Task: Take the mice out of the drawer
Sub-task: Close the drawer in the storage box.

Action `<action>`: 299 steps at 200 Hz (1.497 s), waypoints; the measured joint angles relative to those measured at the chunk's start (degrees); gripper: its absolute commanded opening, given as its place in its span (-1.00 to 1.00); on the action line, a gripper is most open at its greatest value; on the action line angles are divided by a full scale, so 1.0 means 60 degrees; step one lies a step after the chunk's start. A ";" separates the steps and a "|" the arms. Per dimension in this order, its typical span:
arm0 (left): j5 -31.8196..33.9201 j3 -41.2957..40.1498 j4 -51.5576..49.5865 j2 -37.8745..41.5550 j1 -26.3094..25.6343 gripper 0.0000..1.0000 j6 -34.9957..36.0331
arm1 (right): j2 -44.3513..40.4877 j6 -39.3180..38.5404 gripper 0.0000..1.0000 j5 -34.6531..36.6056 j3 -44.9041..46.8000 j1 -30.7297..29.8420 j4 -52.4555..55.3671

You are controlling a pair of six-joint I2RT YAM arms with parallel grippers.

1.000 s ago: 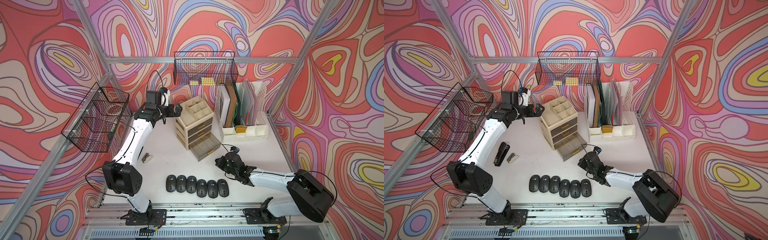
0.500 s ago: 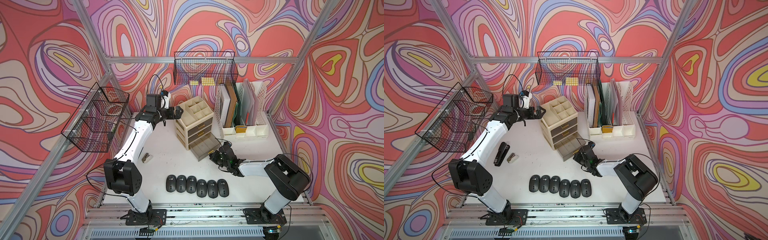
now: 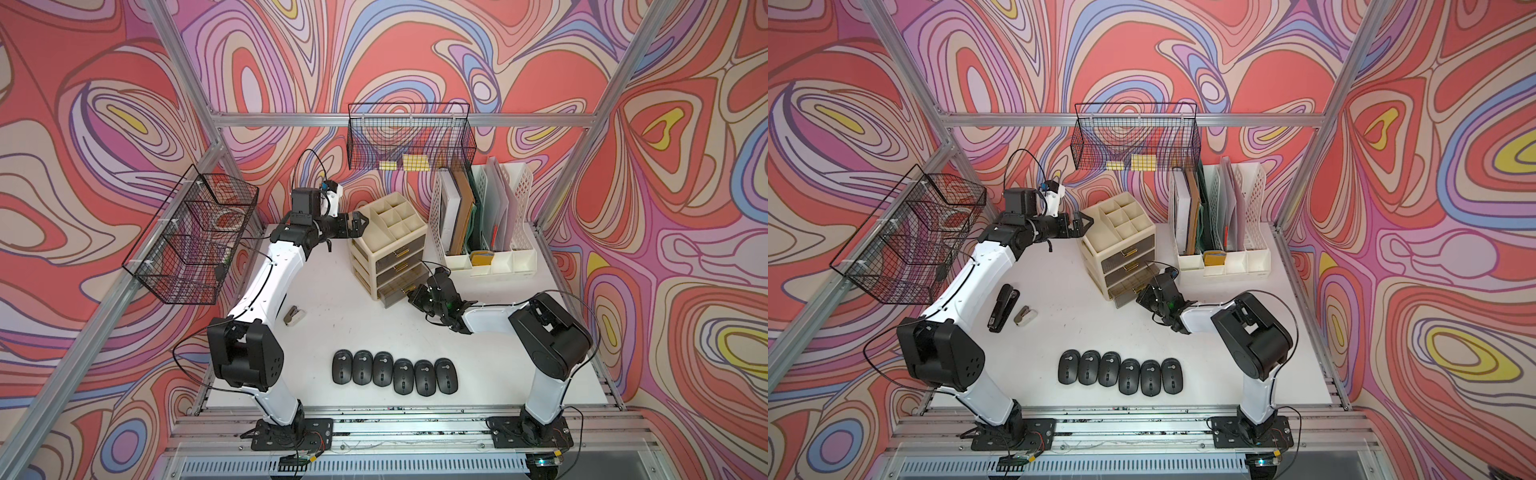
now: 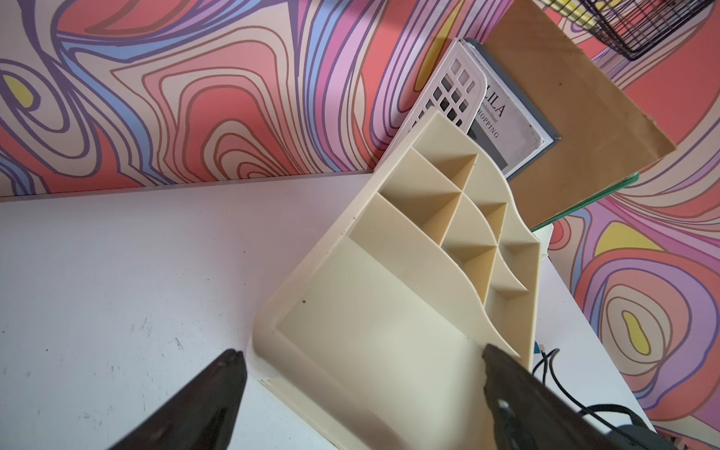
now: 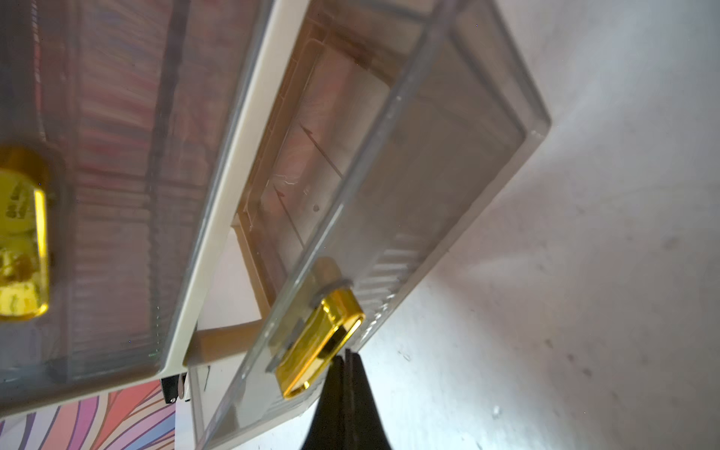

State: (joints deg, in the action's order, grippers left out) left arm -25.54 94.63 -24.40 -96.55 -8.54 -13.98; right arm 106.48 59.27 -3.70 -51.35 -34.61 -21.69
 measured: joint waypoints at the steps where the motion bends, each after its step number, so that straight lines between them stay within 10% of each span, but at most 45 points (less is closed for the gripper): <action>1: -0.0004 0.0000 -0.0004 0.0000 0.0000 0.99 0.0000 | 0.0011 -0.0004 -1.00 -0.0004 -0.0015 0.0004 0.0004; 256: 0.0157 -0.0393 -0.0007 0.0667 0.0251 0.99 0.0441 | 0.1060 -0.0809 -1.00 -0.0288 -0.1330 0.0098 0.0106; 299: 0.0452 -0.0535 -0.0011 0.1271 0.0251 0.99 0.0823 | -0.0535 -0.1774 -0.61 -0.0102 -0.0492 0.0098 0.0641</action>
State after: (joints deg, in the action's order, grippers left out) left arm -22.83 91.42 -24.47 -88.92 -7.03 -9.04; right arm 103.26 48.62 -4.32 -54.30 -34.02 -17.85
